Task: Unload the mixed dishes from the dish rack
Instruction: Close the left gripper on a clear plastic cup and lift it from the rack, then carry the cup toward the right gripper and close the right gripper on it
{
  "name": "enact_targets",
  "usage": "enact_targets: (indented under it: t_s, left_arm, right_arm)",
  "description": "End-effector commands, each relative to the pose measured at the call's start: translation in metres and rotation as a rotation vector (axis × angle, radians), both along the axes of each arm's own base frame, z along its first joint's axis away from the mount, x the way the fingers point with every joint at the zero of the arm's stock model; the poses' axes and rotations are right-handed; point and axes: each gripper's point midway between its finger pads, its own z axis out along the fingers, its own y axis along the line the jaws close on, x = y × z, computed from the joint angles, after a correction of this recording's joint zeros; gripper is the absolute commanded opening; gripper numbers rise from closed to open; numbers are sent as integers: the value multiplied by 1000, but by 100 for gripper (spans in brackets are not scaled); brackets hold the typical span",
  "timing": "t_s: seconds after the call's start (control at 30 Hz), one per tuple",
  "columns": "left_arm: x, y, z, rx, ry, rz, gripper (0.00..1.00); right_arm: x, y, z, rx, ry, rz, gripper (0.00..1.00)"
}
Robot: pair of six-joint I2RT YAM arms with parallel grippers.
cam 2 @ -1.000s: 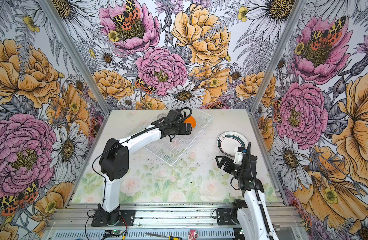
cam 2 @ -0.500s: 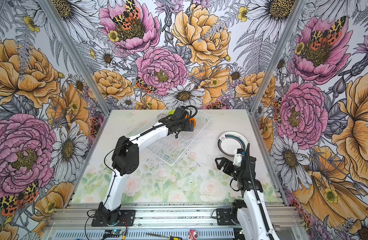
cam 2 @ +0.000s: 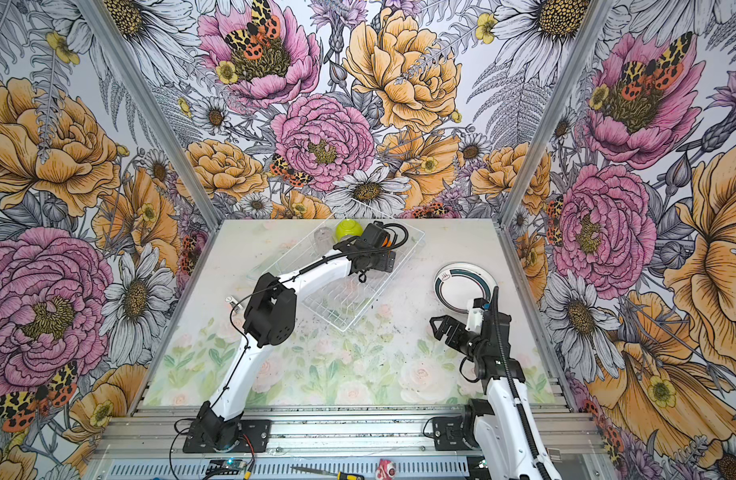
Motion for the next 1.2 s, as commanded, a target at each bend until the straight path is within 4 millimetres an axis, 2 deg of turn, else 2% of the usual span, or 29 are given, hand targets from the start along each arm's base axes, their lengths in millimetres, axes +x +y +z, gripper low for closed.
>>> enact_targets:
  t_s: [0.0,0.03,0.1,0.27,0.37,0.47,0.6,0.77,0.97,1.03,1.07,1.17]
  left_arm:
    - [7,3,7,32,-35,9,89]
    - [7,3,9,31,-39,17,80]
    - [8,4,16,26,-52,29,70]
    - [4,3,36,9,-73,8,56]
    - [1,7,50,-4,-83,16,55]
    - [-6,11,77,-59,-101,24,52]
    - [-16,9,117,-255,-74,7,50]
    - [-25,15,156,-441,-48,-3,46]
    - [-50,29,185,-619,-54,-20,46]
    - [-58,36,184,-661,-46,-11,45]
    - [-67,41,205,-699,-75,-21,45]
    - [-81,52,211,-782,-77,-14,45]
  right_arm:
    - [7,-2,8,-13,-39,-10,100]
    - [8,-2,9,-13,-44,-8,99]
    - [9,-1,12,-11,-52,-5,100]
    - [9,1,18,0,-73,9,100]
    - [9,4,21,10,-83,17,100]
    - [9,7,29,31,-106,32,100]
    - [9,14,45,74,-166,53,100]
    - [7,25,71,120,-244,88,99]
    - [5,36,113,127,-353,124,99]
    - [7,43,126,125,-381,148,99]
    - [8,46,131,126,-389,160,99]
    - [14,62,143,117,-403,212,99]
